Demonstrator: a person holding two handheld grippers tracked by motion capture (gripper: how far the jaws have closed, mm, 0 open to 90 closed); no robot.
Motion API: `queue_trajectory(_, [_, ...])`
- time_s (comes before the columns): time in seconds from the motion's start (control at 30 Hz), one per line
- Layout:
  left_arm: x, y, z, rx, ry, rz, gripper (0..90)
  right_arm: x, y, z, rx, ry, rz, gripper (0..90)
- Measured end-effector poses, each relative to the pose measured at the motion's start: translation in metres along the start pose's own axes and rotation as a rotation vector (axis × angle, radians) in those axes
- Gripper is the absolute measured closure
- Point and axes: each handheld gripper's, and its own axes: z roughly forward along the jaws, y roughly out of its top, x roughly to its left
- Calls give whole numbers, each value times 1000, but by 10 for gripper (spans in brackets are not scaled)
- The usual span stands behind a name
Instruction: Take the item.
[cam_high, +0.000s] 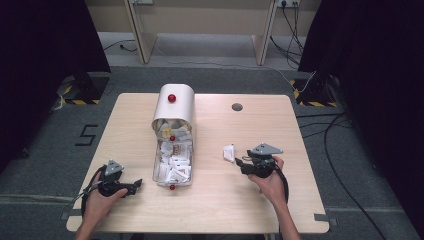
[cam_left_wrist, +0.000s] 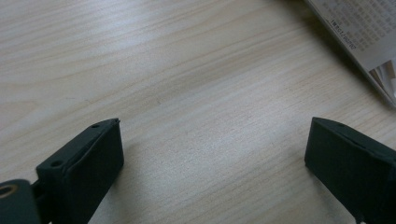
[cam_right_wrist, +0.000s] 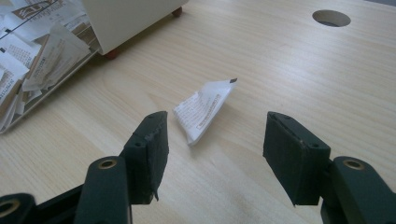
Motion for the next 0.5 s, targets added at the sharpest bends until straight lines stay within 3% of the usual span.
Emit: queue_trajectory(0.5, [0, 0, 0, 1, 0, 1, 39, 1, -11, -7, 24, -15, -8, 380])
